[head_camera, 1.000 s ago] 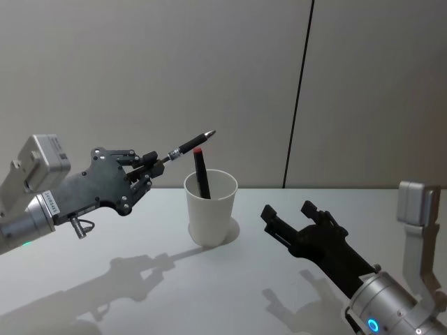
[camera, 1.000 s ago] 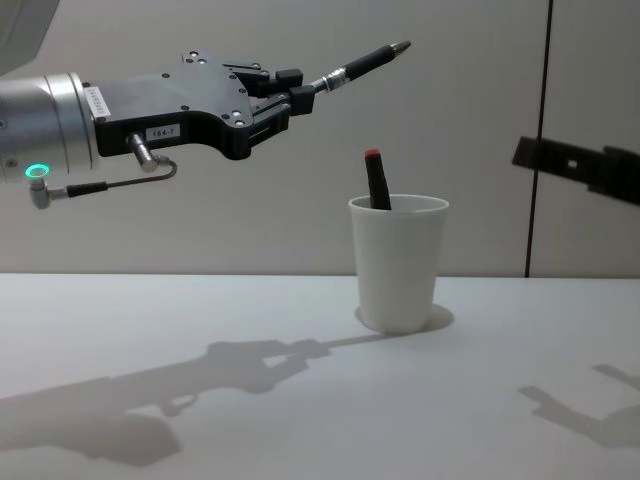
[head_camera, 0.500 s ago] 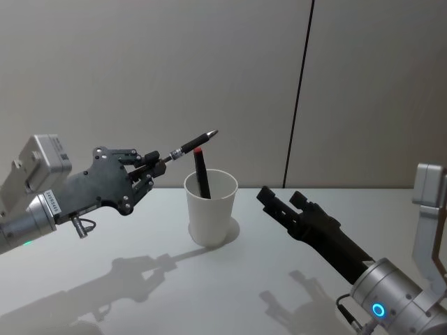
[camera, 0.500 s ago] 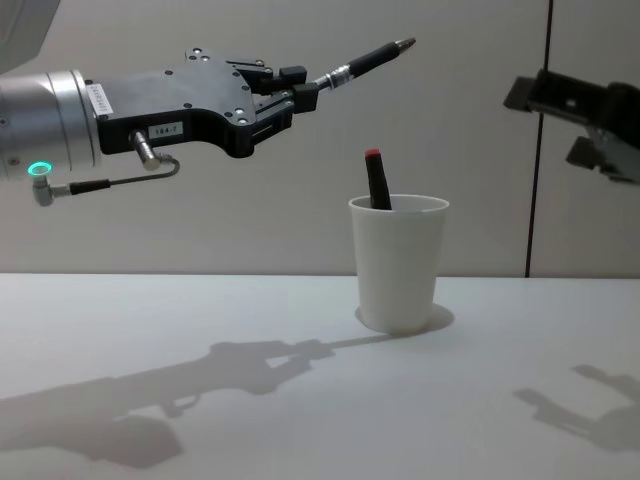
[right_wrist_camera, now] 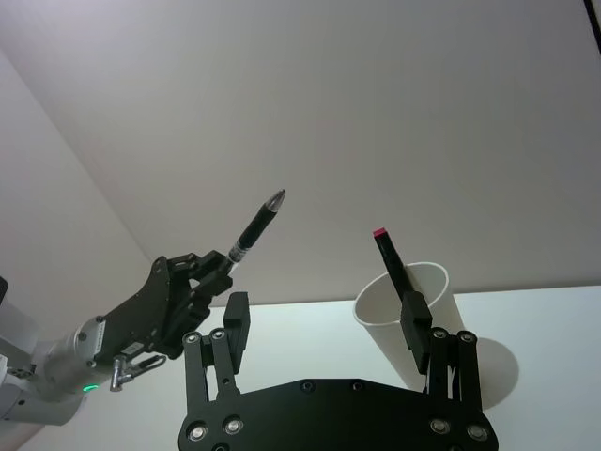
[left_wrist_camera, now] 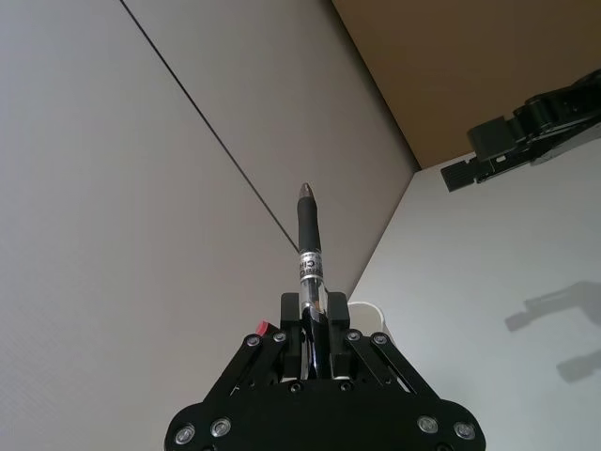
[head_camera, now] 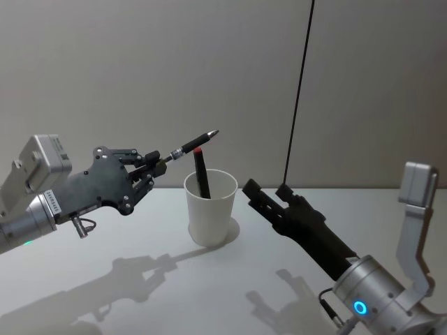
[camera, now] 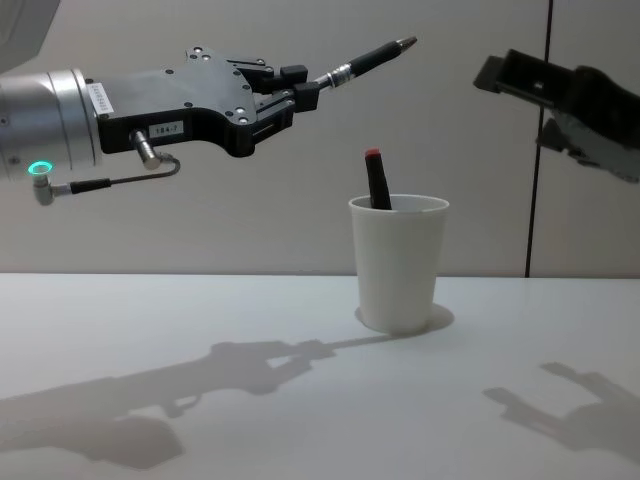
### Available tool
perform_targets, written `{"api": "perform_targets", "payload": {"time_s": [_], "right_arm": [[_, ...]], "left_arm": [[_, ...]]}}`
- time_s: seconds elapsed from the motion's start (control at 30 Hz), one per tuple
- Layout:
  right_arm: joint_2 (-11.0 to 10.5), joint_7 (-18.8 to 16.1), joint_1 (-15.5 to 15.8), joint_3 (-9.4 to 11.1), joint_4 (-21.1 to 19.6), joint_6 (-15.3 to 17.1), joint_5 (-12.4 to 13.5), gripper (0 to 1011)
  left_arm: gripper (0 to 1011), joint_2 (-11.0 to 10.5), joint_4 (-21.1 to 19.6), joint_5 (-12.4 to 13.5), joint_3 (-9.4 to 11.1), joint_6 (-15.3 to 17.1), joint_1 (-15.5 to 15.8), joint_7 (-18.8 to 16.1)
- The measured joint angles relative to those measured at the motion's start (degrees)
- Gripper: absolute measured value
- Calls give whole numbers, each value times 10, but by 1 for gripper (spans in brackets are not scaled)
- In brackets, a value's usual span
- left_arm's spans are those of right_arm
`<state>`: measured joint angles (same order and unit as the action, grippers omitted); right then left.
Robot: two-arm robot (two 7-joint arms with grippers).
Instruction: Place the pen into the pen holder.
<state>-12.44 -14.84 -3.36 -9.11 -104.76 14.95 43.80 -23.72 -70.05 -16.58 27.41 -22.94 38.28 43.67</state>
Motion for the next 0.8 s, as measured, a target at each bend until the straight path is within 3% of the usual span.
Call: {"api": "perform_targets", "payload": {"time_s": [0.4,0.8], "right_arm": [[31,20,-13,-32,18,-16,-6,1001],[63,42,-28,-49,31,4,21,1001]], "left_arm": [[174,0,0,0,0,0,0,0],[174,0,0,0,0,0,0,0]]}}
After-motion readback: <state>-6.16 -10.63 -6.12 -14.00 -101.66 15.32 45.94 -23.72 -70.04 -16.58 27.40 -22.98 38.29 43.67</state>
